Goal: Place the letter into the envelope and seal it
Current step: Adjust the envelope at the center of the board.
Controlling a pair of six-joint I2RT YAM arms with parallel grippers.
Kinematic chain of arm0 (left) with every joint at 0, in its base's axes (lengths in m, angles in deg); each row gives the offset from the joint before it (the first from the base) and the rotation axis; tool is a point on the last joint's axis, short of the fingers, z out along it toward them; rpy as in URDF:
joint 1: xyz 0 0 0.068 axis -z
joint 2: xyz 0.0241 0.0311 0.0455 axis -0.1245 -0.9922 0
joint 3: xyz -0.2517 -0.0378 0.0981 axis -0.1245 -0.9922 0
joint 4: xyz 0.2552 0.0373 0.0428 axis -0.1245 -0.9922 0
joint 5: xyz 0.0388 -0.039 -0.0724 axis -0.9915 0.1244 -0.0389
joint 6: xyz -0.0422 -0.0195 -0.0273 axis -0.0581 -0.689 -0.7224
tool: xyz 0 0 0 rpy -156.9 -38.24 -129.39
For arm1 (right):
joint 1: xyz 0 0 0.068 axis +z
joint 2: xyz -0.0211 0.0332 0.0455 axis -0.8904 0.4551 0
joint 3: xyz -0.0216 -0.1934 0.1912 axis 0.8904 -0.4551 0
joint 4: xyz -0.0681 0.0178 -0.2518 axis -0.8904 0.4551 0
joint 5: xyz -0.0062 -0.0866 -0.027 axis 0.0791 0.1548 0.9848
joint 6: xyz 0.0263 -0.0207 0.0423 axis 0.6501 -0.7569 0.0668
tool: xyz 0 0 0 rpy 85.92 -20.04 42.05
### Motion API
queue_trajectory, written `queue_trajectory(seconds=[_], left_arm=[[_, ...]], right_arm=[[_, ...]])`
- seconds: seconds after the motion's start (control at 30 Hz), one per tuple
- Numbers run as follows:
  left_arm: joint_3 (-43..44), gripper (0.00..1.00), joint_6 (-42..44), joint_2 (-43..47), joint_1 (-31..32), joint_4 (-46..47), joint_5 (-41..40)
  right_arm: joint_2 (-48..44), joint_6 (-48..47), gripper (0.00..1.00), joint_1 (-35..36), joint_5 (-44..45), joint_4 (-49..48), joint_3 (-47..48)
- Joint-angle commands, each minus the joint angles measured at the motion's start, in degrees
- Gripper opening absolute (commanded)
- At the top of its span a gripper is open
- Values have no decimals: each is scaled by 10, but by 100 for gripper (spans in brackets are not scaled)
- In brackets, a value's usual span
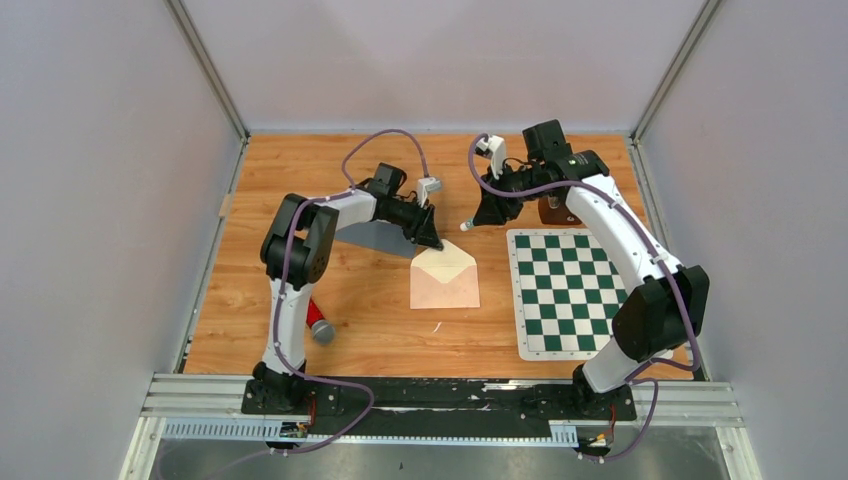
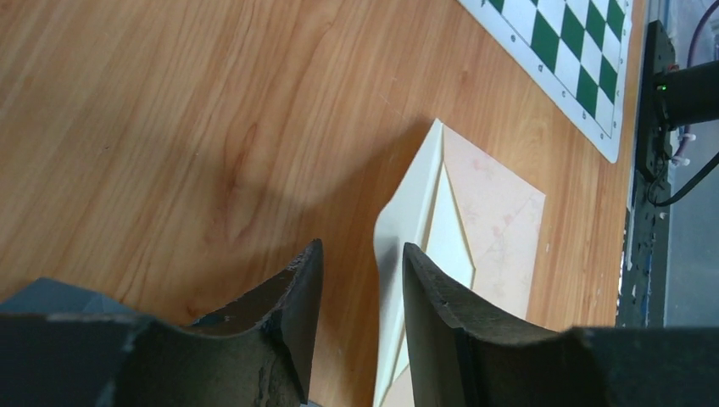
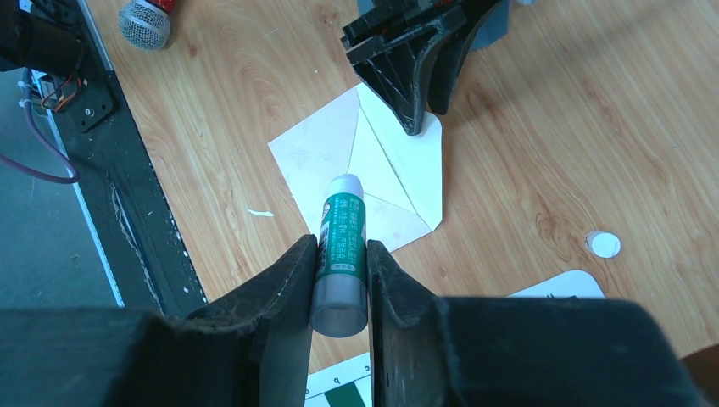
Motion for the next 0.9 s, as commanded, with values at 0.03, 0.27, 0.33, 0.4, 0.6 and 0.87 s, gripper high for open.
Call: queue_trajectory(seconds=[0.03,0.27,0.33,0.4,0.6,0.87], left_arm=[[38,39,-10,-29,6,-13,3],[20,13,-68,-12,9,46,15],[-21,7,-109,15,9,104,-8],[-68,1,-152,48,7,175,-41],[-211,0,-372,145,-13,417,-166],[-312,33,-506,209,-15,450,-245]], right_arm=[[-22,-31,0,-2,6,7,-10],[-1,-41,0,42,86,19,-12],[11,-41,0,56,103,28,-8],[23,-36,0,59,111,29,-5],[50,-37,0,59,144,32,7],[64,-7,0,63,136,23,-18]])
